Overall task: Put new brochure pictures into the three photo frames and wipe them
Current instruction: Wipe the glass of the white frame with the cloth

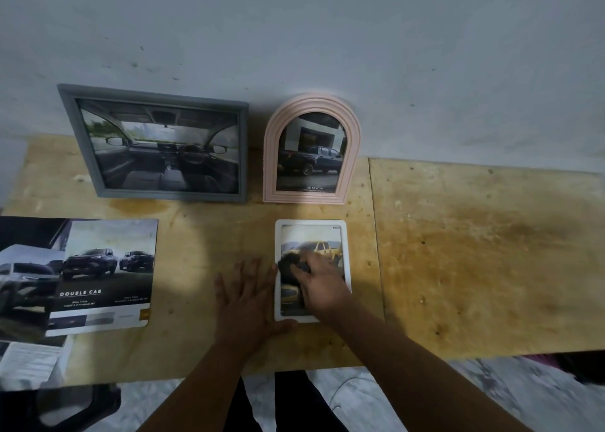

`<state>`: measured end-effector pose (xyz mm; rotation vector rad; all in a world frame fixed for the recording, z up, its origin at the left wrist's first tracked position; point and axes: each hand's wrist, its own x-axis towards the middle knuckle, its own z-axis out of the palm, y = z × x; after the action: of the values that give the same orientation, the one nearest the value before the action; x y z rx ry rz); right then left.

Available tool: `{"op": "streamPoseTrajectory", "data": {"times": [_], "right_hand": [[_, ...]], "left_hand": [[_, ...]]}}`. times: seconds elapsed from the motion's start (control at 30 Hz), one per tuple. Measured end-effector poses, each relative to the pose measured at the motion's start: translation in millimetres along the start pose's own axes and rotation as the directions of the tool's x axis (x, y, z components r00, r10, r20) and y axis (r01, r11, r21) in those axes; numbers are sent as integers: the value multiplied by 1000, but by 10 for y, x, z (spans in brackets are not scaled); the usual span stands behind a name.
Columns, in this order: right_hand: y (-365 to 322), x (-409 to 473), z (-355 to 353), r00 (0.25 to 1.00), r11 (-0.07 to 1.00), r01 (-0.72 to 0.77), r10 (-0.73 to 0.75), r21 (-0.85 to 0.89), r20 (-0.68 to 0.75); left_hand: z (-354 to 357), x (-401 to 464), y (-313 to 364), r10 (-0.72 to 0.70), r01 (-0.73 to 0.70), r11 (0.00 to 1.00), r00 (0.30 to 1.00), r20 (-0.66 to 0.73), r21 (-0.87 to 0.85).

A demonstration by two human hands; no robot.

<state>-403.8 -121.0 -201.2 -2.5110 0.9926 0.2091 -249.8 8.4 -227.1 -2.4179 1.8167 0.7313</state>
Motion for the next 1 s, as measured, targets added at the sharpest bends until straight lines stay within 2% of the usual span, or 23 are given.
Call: {"op": "streamPoseTrajectory", "data": {"times": [0.07,0.13,0.17,0.2,0.3,0.37,0.47,0.63,0.73,0.8,0.9,1.0], "right_hand": [[-3,-279,0,993,995,47,-56,84,103],[46,-398,-151,959,978,176,-196,109,206],[83,-366,-257,937,965,247,-262,94,230],[122,-280,-364,937,963,256,-269,87,223],[216,123,-590,999,997,52,-52,58,-2],[233,322,-610,994,997,-69,67,-21,-86],[323,341,-608,989,968,-140,147,-207,19],[459,-115,-612,985,954,-131,157,-271,77],[396,-497,-532,985,961,-69,107,-268,133],[316,-740,-354,992,971,-52,78,-233,104],[179,-887,-79,990,989,-132,134,-63,40],[-1,-797,86,995,991,-101,101,88,8]], "left_hand": [[-34,14,2,4,-4,1000,1000,2,-13],[-57,19,4,14,-14,1000,1000,4,-16],[-56,15,3,19,-19,1000,1000,0,-9],[-40,9,0,17,-17,1000,1000,1,-5],[-10,26,1,-1,1,1000,1000,-5,-4],[-18,41,5,-3,3,1000,1000,3,-2],[-29,37,18,-26,26,1000,1000,11,-5],[-43,16,0,-4,4,1000,1000,24,-9],[-34,30,9,-17,17,1000,1000,11,-11],[-40,37,29,-24,24,1000,999,23,3],[-36,43,38,-35,34,999,999,28,31],[-17,53,28,-33,32,999,999,26,42]]}}
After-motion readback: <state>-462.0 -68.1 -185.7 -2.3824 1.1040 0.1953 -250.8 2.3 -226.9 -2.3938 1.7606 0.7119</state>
